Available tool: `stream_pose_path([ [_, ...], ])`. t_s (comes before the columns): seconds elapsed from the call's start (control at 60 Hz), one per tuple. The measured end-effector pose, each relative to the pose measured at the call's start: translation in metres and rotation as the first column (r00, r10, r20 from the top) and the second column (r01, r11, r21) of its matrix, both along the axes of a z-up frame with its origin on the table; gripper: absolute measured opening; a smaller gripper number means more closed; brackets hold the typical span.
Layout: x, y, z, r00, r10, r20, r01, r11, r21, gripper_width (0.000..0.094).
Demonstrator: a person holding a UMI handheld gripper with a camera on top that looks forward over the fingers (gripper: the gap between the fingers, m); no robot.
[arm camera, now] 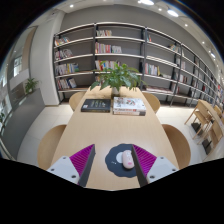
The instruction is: Arrange mouse
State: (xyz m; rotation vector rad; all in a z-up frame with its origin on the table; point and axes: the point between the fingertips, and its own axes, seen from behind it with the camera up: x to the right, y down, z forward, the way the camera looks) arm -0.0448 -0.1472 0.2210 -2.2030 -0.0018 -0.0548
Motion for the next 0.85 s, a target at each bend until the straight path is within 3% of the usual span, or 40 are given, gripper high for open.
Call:
stream_pose_path([
  [0.35,-0.034,-0.060,0.014,1.000,0.007,-0.015,-0.007,0.999,0.035,0.0711],
  [0.85,-0.051,-0.079,0.014,1.000,0.025,-0.016,-0.024,0.999,0.045,0.0715],
])
